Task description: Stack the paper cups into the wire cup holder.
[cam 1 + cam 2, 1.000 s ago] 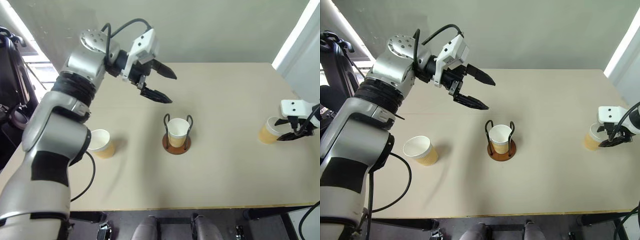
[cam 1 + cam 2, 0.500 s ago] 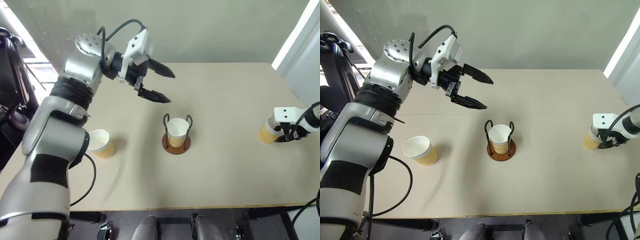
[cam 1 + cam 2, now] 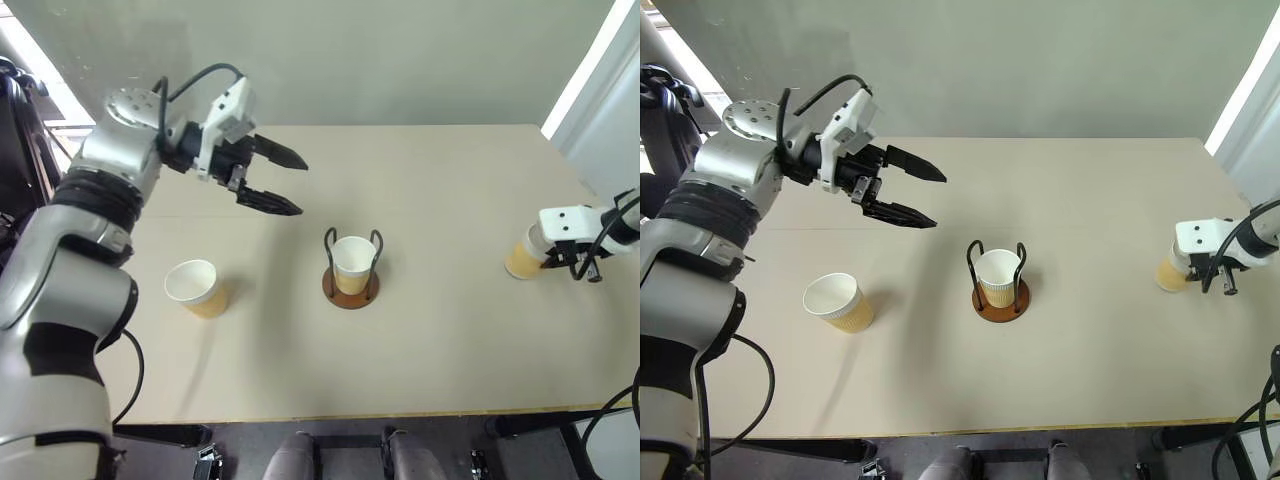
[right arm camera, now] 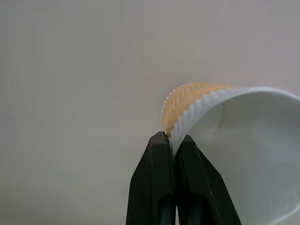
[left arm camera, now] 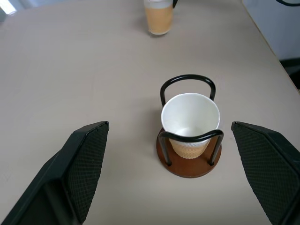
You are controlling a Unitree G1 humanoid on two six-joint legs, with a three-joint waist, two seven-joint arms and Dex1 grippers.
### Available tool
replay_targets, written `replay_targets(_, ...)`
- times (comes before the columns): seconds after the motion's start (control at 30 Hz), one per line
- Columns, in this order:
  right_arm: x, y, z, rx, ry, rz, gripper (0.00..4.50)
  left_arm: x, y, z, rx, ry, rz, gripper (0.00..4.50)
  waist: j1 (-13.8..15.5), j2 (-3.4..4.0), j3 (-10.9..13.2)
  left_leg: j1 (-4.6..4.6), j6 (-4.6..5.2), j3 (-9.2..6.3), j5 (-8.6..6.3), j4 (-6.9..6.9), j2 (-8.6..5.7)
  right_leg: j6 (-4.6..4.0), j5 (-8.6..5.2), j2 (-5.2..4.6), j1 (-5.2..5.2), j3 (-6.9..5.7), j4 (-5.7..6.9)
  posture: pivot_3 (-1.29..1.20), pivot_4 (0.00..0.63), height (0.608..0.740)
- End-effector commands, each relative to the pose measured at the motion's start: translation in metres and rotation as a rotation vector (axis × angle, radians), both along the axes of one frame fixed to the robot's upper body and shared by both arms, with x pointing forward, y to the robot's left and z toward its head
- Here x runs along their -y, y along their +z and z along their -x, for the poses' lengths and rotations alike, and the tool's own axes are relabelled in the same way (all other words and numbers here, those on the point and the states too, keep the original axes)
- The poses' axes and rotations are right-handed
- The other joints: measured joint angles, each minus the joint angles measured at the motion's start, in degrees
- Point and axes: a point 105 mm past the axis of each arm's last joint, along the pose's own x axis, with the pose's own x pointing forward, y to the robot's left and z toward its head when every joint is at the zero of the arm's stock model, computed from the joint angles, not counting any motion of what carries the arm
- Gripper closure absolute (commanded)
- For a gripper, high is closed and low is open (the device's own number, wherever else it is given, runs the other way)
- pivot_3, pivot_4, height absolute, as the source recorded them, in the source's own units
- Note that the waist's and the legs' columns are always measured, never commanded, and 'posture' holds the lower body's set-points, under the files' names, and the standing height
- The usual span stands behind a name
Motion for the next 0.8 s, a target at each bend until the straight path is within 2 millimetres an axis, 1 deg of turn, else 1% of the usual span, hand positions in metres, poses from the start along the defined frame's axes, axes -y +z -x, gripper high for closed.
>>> replay_targets(0.03, -0.016, 0.042, 0.004, 0.119, 0.123, 0.053, 4.47, -0.015, -0.003, 0.002, -0.035, 0.025, 0.004, 0.00, 0.0, 0.01, 0.0, 0.00, -0.01, 0.00, 0.00, -0.03, 0.00, -0.03, -0.02, 0.02, 0.00, -0.01, 0.00, 0.00, 0.150, 0.740)
replay_targets(0.07, -0.021, 0.047, 0.005, 0.134, 0.151, 0.074, 4.47, -0.017, -0.006, 0.002, -0.038, 0.032, -0.004, 0.00, 0.0, 0.01, 0.0, 0.02, -0.01, 0.00, 0.00, -0.05, 0.00, -0.06, -0.04, 0.01, -0.01, -0.01, 0.01, 0.00, 0.150, 0.740)
replay_targets(0.1, -0.030, 0.053, 0.005, 0.154, 0.182, 0.074, 4.47, -0.019, -0.010, 0.001, -0.040, 0.038, -0.011, 0.00, 0.0, 0.01, 0.0, 0.03, -0.02, -0.01, -0.01, -0.08, 0.00, -0.08, -0.06, 0.02, 0.00, -0.01, 0.00, 0.00, 0.150, 0.740)
replay_targets(0.2, -0.062, 0.065, 0.009, 0.199, 0.272, 0.044, 4.47, -0.024, -0.019, 0.000, -0.057, 0.051, -0.023, 0.00, -0.1, 0.01, 0.0, 0.05, -0.05, -0.02, -0.01, -0.11, 0.01, -0.13, -0.10, 0.02, -0.01, -0.01, 0.01, 0.00, 0.150, 0.740)
replay_targets(0.23, -0.078, 0.071, 0.011, 0.217, 0.312, 0.027, 4.47, -0.024, -0.025, 0.000, -0.063, 0.045, -0.035, 0.00, -0.1, 0.01, 0.0, 0.05, -0.07, 0.00, 0.00, -0.14, 0.00, -0.14, -0.11, 0.06, -0.02, -0.03, 0.00, 0.00, 0.150, 0.740)
replay_targets(0.27, -0.088, 0.075, 0.013, 0.226, 0.337, 0.015, 4.47, -0.025, -0.028, 0.001, -0.066, 0.040, -0.043, 0.00, -0.1, 0.01, 0.0, 0.04, -0.08, -0.02, 0.00, -0.15, 0.02, -0.15, -0.12, 0.04, -0.02, -0.02, 0.01, 0.00, 0.150, 0.740)
replay_targets(0.33, -0.102, 0.079, 0.016, 0.236, 0.373, 0.001, 4.47, -0.023, -0.033, 0.002, -0.073, 0.030, -0.050, 0.00, -0.1, 0.01, 0.0, 0.05, -0.13, -0.01, 0.03, -0.19, 0.01, -0.18, -0.15, 0.08, -0.03, -0.03, 0.02, 0.00, 0.150, 0.740)
replay_targets(0.47, -0.142, 0.094, 0.020, 0.265, 0.459, -0.030, 4.47, -0.020, -0.043, 0.001, -0.085, 0.012, -0.058, 0.00, 0.0, -0.01, 0.0, 0.04, -0.19, -0.07, 0.06, -0.21, 0.02, -0.23, -0.19, 0.07, -0.06, -0.02, 0.06, 0.00, 0.150, 0.740)
replay_targets(0.63, -0.173, 0.106, 0.023, 0.291, 0.527, -0.044, 4.47, -0.020, -0.049, -0.001, -0.087, 0.018, -0.044, 0.00, 0.0, -0.01, 0.0, 0.00, -0.23, -0.18, 0.09, -0.25, 0.01, -0.31, -0.24, 0.12, -0.12, -0.08, 0.10, 0.00, 0.150, 0.740)
replay_targets(0.7, -0.181, 0.109, 0.024, 0.296, 0.545, -0.051, 4.47, -0.020, -0.050, -0.002, -0.086, 0.021, -0.043, 0.00, 0.0, -0.02, 0.0, -0.02, -0.24, -0.19, 0.10, -0.28, 0.01, -0.39, -0.29, 0.12, -0.16, -0.10, 0.13, 0.00, 0.150, 0.740)
replay_targets(0.77, -0.197, 0.115, 0.026, 0.312, 0.578, -0.068, 4.47, -0.020, -0.052, -0.004, -0.087, 0.029, -0.042, 0.00, -0.1, -0.02, 0.0, -0.03, -0.26, -0.19, 0.11, -0.30, 0.04, -0.42, -0.30, 0.08, -0.19, -0.09, 0.14, 0.00, 0.150, 0.740)
replay_targets(0.8, -0.202, 0.117, 0.026, 0.317, 0.587, -0.073, 4.47, -0.020, -0.053, -0.005, -0.087, 0.032, -0.042, 0.00, -0.1, -0.02, 0.0, -0.03, -0.27, -0.14, 0.11, -0.32, 0.02, -0.42, -0.30, 0.12, -0.23, -0.10, 0.17, 0.00, 0.150, 0.740)
